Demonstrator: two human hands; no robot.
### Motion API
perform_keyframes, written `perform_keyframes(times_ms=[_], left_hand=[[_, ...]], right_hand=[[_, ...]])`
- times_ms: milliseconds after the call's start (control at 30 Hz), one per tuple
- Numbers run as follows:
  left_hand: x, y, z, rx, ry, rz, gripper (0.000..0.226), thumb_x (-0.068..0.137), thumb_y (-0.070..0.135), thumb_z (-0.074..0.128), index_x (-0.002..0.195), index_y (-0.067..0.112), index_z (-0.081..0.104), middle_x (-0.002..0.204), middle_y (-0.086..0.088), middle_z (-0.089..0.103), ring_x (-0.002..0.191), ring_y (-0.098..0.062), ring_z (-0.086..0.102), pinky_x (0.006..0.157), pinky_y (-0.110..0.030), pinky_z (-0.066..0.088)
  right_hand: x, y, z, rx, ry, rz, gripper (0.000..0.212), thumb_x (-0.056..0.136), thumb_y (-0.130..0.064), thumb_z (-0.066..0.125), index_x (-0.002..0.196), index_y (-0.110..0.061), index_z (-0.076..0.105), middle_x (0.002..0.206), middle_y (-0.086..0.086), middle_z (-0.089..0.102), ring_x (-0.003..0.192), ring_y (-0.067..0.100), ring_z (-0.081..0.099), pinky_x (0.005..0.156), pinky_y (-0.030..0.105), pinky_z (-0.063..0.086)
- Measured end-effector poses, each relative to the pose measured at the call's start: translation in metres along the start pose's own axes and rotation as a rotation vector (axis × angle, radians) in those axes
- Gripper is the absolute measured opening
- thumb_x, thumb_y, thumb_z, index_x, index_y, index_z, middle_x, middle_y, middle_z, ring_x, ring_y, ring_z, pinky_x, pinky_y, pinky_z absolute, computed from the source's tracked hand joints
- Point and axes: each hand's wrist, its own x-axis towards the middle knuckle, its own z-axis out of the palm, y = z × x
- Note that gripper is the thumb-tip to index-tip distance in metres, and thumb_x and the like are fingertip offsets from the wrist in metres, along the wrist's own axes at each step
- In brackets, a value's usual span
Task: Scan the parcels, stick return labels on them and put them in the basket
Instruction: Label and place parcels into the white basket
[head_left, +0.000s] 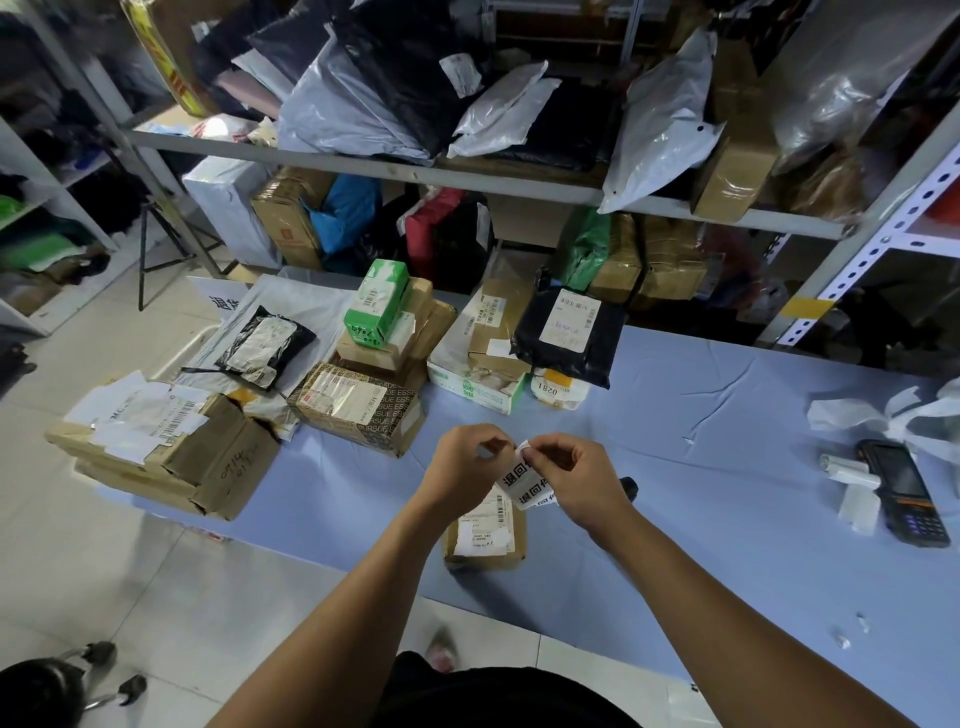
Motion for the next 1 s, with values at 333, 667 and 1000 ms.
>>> perform_keyframes(times_ms=[333, 667, 1000], left_hand=[[0.0, 0.005, -0.008, -0.055, 0.002, -0.014, 0.02, 0.091, 0.015, 0.063, 0.075, 0.009, 0.073, 0.07, -0.003, 0.07, 0.062, -0.011, 0.064, 0.056, -0.024, 0.049], [0.001, 0.01, -0.01, -0.15, 0.382, -0.192, 0.03, 0.095, 0.014, 0.055, 0.067, 0.002, 0.053, 0.06, -0.005, 0.051, 0.055, -0.005, 0.042, 0.054, -0.022, 0.033], [-0.005, 0.02, -0.021, 0.41, 0.586, 0.093, 0.01, 0.092, 0.013, 0.061, 0.085, 0.01, 0.067, 0.091, -0.002, 0.064, 0.082, -0.019, 0.057, 0.077, -0.033, 0.043]], right_hand=[[0.003, -0.004, 0.005, -0.115, -0.024, -0.027, 0.007, 0.093, -0.029, 0.068, 0.092, -0.031, 0.075, 0.083, -0.016, 0.075, 0.079, 0.002, 0.071, 0.067, 0.019, 0.059], [0.011, 0.008, 0.0, -0.018, 0.136, 0.162, 0.01, 0.092, -0.021, 0.069, 0.087, -0.028, 0.075, 0.087, -0.005, 0.077, 0.077, 0.012, 0.072, 0.063, 0.026, 0.057], [0.016, -0.026, 0.013, -0.024, 0.283, 0.24, 0.022, 0.091, -0.034, 0.068, 0.104, -0.016, 0.067, 0.087, 0.003, 0.075, 0.081, 0.019, 0.071, 0.069, 0.03, 0.056]])
